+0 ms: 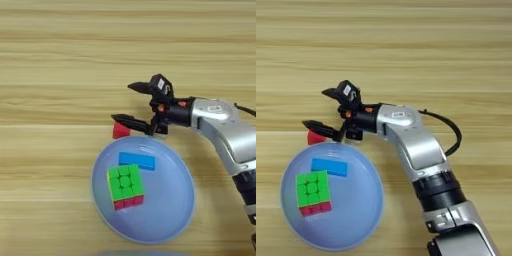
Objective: Move the objects on the table
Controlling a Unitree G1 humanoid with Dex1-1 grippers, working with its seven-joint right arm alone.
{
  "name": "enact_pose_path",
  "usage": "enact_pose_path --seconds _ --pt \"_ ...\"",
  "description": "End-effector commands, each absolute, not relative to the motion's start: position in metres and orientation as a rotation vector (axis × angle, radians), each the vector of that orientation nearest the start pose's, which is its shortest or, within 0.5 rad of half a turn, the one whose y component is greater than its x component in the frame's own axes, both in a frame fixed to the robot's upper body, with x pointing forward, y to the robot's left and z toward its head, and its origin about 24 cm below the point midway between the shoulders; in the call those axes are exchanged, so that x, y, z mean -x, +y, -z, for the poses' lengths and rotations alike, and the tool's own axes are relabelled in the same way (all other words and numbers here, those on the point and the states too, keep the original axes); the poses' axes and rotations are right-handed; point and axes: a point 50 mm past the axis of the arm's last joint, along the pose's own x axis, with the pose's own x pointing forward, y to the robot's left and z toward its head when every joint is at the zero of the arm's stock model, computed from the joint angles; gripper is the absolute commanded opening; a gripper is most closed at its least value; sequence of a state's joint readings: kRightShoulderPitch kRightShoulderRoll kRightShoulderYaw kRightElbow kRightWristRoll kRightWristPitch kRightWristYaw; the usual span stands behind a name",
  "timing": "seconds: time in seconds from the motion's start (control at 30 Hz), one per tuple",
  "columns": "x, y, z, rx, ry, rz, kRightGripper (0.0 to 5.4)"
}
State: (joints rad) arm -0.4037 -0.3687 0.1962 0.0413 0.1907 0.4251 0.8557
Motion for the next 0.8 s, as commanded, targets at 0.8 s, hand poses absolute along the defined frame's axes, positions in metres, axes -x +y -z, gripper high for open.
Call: enact_pose_path --seconds 0.8 --pt "-0.309 -0.103 -0.098 0.297 0.354 -1.052 5.38"
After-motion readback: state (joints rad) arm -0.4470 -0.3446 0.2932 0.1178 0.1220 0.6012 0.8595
